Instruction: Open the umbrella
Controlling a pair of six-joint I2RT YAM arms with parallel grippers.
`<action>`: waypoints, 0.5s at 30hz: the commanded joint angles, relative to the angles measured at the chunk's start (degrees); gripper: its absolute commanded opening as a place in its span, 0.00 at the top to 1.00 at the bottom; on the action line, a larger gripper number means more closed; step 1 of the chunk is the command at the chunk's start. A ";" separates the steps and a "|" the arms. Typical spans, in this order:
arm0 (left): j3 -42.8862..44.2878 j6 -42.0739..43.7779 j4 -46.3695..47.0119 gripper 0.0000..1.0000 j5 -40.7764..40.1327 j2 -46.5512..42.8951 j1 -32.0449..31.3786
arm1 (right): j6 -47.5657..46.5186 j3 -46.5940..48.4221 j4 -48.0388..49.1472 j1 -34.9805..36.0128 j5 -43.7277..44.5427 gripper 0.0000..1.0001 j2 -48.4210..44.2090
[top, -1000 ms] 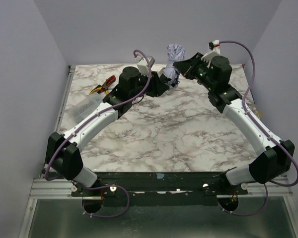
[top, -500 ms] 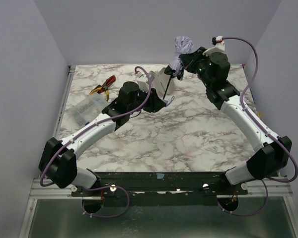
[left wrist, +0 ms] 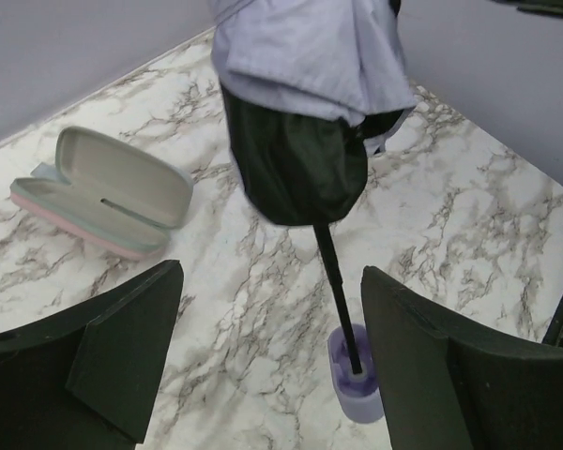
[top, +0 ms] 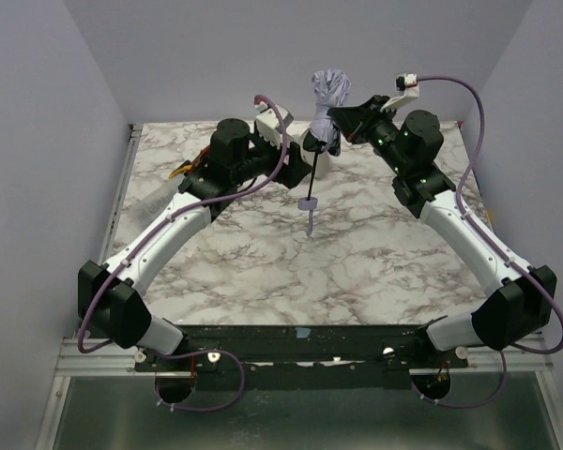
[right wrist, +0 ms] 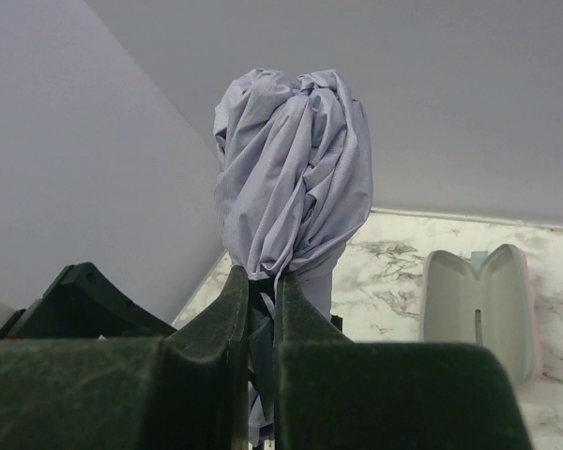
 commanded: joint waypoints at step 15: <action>1.74 -5.77 -1.50 0.58 10.68 10.70 -0.66 | 3.69 5.37 4.82 0.07 1.36 0.99 0.48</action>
